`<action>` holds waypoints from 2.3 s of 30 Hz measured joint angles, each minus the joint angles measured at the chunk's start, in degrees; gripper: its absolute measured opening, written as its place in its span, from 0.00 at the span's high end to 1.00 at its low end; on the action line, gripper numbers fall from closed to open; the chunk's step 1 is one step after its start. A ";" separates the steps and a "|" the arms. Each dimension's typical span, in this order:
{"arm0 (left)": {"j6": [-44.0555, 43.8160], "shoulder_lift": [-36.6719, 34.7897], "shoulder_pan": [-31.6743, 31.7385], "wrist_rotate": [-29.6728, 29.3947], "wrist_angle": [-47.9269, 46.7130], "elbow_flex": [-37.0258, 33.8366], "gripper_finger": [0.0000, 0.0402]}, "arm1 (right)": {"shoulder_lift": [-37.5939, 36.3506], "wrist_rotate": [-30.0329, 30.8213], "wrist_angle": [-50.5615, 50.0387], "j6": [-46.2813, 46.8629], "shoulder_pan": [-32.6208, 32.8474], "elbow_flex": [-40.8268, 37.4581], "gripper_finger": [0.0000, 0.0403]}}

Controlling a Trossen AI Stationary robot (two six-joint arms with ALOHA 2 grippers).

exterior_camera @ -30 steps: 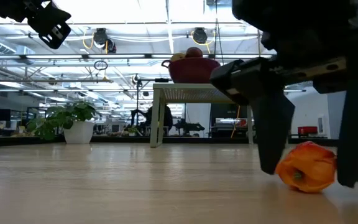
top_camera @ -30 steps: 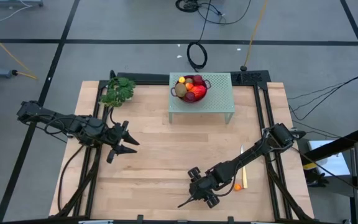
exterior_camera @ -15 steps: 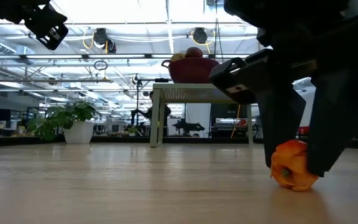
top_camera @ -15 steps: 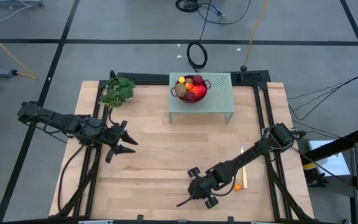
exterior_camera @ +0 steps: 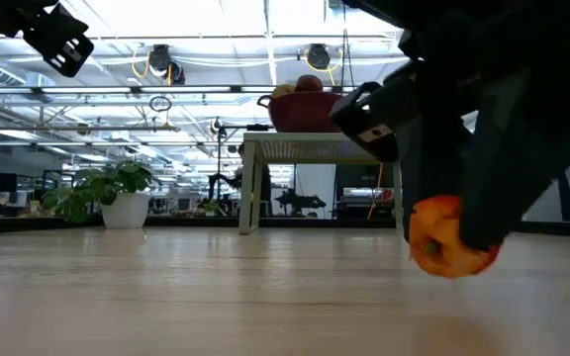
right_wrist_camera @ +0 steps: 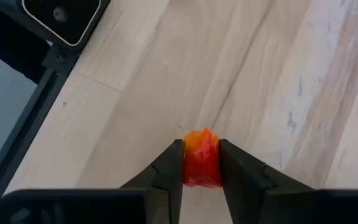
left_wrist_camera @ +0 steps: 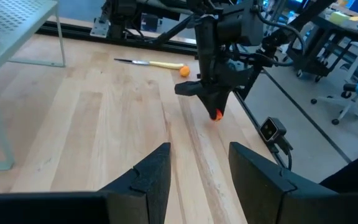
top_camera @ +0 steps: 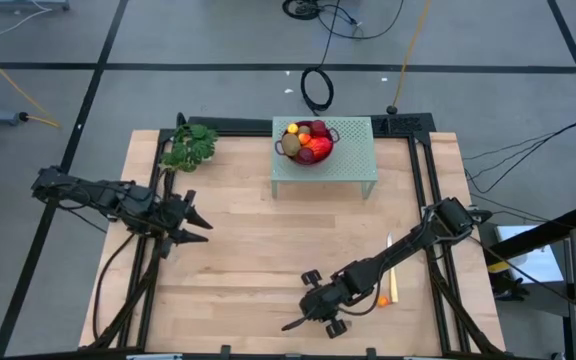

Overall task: Pick & Place Fruit
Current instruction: Put the pear in the violet strainer bowl on the shelf

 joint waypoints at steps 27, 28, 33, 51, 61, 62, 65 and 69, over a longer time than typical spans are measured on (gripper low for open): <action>-2.41 -13.06 0.01 -1.31 7.29 -9.73 0.60 | -25.71 28.04 1.85 -6.20 -13.52 0.02 0.80; -2.41 -13.09 0.01 -1.31 7.57 -9.79 0.60 | -26.65 28.52 1.79 -7.45 -14.75 0.02 0.80; -0.97 -13.09 0.01 -1.35 7.85 -9.79 0.60 | -30.79 28.52 1.67 -13.67 -21.89 0.02 0.80; -2.89 -12.98 -0.01 -17.96 6.36 -9.84 0.60 | -34.99 17.38 0.80 -22.82 -48.32 0.02 0.80; -2.98 -12.98 -0.01 -17.99 6.38 -9.84 0.60 | -32.69 12.85 2.10 -32.03 -53.28 0.01 0.80; -2.98 -12.98 -0.01 -18.01 6.37 -9.84 0.60 | -32.25 12.79 1.83 -32.16 -53.53 -0.04 0.80; -3.13 -12.98 -0.01 -18.01 6.36 -9.84 0.60 | -31.28 11.46 1.38 -32.24 -53.61 -0.02 0.80; -4.34 -12.98 -0.01 -18.03 6.38 -9.84 0.60 | -31.15 11.52 -2.48 -32.68 -53.56 0.00 0.80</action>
